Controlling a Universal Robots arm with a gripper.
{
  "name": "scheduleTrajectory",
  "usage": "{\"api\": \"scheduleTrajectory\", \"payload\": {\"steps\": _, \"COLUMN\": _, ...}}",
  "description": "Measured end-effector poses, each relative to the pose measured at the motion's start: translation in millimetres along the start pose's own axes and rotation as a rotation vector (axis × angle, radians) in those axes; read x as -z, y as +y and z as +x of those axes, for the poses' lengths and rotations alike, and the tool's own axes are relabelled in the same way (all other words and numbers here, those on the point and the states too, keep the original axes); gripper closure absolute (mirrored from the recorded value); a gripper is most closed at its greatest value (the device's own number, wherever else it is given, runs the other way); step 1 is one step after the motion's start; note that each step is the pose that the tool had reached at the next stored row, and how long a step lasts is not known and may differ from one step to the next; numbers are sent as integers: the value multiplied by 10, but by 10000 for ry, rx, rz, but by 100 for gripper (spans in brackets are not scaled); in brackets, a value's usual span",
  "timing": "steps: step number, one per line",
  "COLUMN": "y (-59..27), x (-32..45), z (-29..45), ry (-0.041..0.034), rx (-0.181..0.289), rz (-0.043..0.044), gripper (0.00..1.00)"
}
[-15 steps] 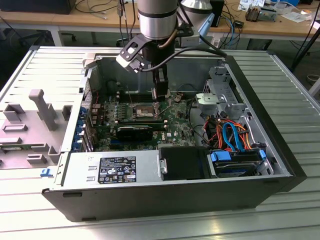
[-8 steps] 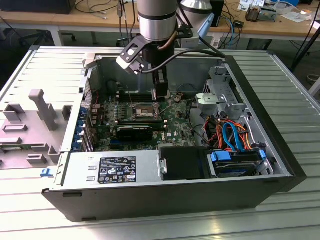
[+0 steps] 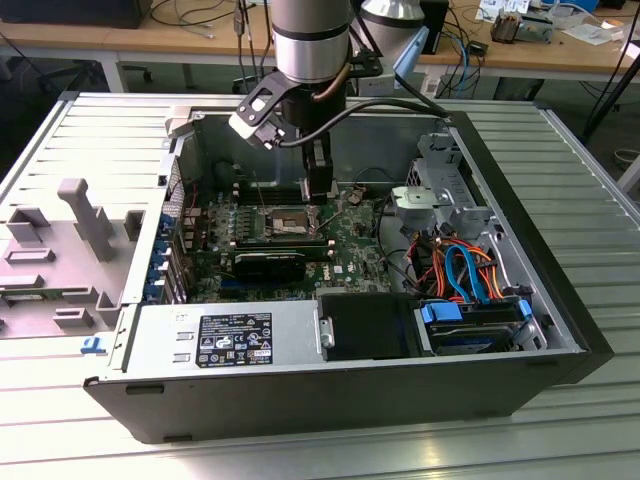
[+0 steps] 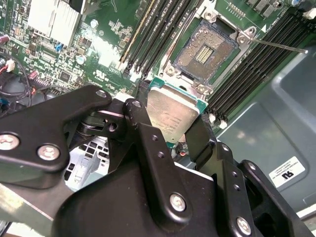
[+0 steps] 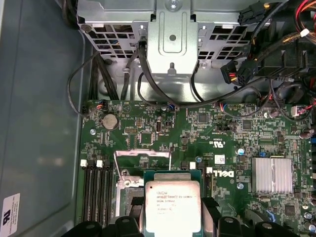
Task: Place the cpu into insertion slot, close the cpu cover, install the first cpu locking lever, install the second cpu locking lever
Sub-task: 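Place the cpu into insertion slot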
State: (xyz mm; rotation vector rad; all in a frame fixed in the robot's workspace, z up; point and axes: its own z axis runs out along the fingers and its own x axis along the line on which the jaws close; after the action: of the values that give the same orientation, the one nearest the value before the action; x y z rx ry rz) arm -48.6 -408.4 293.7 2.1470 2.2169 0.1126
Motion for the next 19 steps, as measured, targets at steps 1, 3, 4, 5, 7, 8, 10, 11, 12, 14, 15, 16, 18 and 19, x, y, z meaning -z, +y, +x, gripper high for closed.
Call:
{"api": "scheduleTrajectory", "payload": {"steps": 1, "y": -7, "x": 0, "z": 0, "ry": 0, "rx": 0, "rz": 0, "gripper": 45}}
{"api": "scheduleTrajectory", "payload": {"steps": 3, "y": -13, "x": 0, "z": 0, "ry": 0, "rx": 0, "rz": 0, "gripper": 45}}
{"api": "scheduleTrajectory", "payload": {"steps": 4, "y": -16, "x": -1, "z": 0, "ry": -1, "rx": 2, "rz": 0, "gripper": 45}}
{"api": "scheduleTrajectory", "payload": {"steps": 5, "y": -18, "x": -1, "z": 1, "ry": -1, "rx": 1, "rz": 0, "gripper": 45}}
{"api": "scheduleTrajectory", "payload": {"steps": 7, "y": -20, "x": -2, "z": 6, "ry": -1, "rx": 0, "rz": 0, "gripper": 45}}
{"api": "scheduleTrajectory", "payload": {"steps": 8, "y": -21, "x": -2, "z": 9, "ry": 0, "rx": 0, "rz": 0, "gripper": 45}}
{"api": "scheduleTrajectory", "payload": {"steps": 10, "y": -23, "x": -2, "z": 11, "ry": 0, "rx": 1, "rz": 0, "gripper": 45}}
{"api": "scheduleTrajectory", "payload": {"steps": 11, "y": -25, "x": -2, "z": 11, "ry": -1, "rx": 1, "rz": 0, "gripper": 45}}
{"api": "scheduleTrajectory", "payload": {"steps": 12, "y": -26, "x": -2, "z": 12, "ry": -1, "rx": 0, "rz": 0, "gripper": 45}}
{"api": "scheduleTrajectory", "payload": {"steps": 14, "y": -31, "x": -2, "z": 13, "ry": -1, "rx": 1, "rz": 0, "gripper": 45}}
{"api": "scheduleTrajectory", "payload": {"steps": 15, "y": -34, "x": -2, "z": 13, "ry": -1, "rx": -1, "rz": 0, "gripper": 45}}
{"api": "scheduleTrajectory", "payload": {"steps": 16, "y": -36, "x": -2, "z": 13, "ry": 0, "rx": 0, "rz": 0, "gripper": 45}}
{"api": "scheduleTrajectory", "payload": {"steps": 18, "y": -47, "x": -2, "z": 13, "ry": -1, "rx": 0, "rz": 0, "gripper": 45}}
{"api": "scheduleTrajectory", "payload": {"steps": 19, "y": -51, "x": -2, "z": 14, "ry": 0, "rx": 0, "rz": 0, "gripper": 45}}
